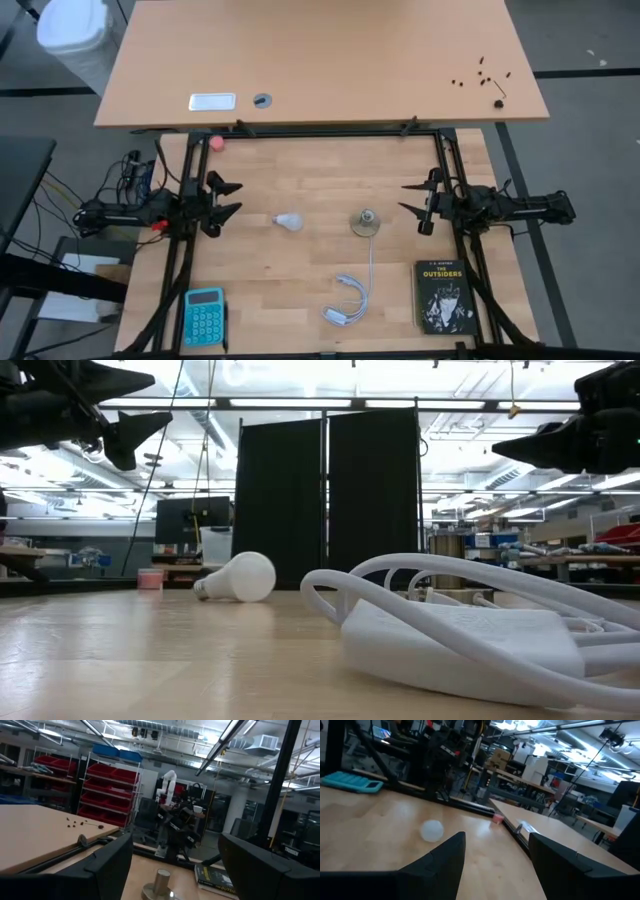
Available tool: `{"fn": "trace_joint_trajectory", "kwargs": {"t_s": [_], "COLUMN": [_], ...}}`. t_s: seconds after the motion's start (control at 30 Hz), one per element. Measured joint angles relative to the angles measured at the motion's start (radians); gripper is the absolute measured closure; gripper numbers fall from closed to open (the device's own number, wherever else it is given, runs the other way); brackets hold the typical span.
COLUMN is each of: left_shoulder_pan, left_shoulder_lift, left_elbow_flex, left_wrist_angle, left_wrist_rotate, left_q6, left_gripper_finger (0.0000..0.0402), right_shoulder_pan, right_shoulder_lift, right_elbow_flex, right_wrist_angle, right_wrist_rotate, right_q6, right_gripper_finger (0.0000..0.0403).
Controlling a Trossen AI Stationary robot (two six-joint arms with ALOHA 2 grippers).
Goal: Screw lightbulb
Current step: Insert the white lightbulb into the silver lamp
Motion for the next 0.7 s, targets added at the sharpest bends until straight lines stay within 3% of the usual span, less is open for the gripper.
{"fn": "trace_joint_trajectory", "kwargs": {"t_s": [0.33, 0.37, 0.5, 0.7], "left_shoulder_pan": [0.0, 0.0, 0.0, 0.0], "left_shoulder_lift": [0.048, 0.055, 0.094, 0.18], "left_elbow_flex": [0.0, 0.0, 0.0, 0.0], "left_wrist_angle": [-0.01, -0.01, -0.008, 0.012], "left_wrist_rotate": [0.001, 0.001, 0.0, -0.001], "left_q6": [0.023, 0.025, 0.023, 0.022], "left_gripper_finger": [0.0103, 0.0103, 0.0103, 0.0103], "right_shoulder_pan": [0.0, 0.0, 0.011, 0.011], "right_shoulder_lift": [0.0, 0.0, 0.0, 0.004], "right_elbow_flex": [0.0, 0.0, 0.0, 0.002], "right_wrist_angle": [0.107, 0.133, 0.241, 0.292], "right_wrist_rotate": [-0.004, -0.019, -0.117, -0.269], "right_q6": [0.011, 0.057, 0.497, 0.671], "right_gripper_finger": [0.0173, 0.0173, 0.0173, 0.0173]}}
